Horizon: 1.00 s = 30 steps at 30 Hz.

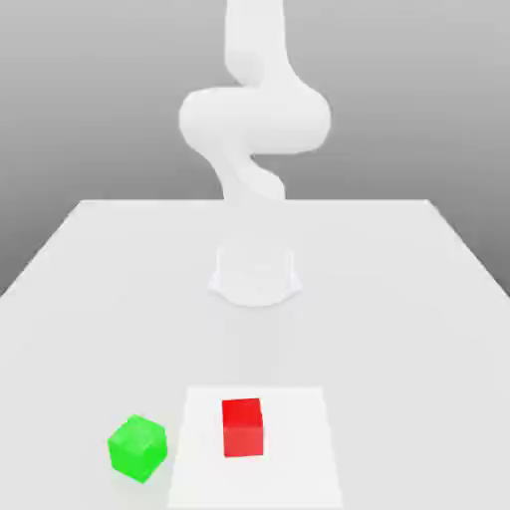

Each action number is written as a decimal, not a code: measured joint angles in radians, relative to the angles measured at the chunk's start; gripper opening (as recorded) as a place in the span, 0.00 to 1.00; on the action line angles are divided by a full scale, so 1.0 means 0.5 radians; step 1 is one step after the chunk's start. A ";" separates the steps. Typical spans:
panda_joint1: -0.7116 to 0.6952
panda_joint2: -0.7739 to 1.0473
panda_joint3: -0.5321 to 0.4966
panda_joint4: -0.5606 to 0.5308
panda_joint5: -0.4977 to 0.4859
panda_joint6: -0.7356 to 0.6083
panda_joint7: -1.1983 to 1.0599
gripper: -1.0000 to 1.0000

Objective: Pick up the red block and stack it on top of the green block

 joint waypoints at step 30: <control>-0.024 1.954 -0.035 -0.679 0.069 1.201 -0.316 0.00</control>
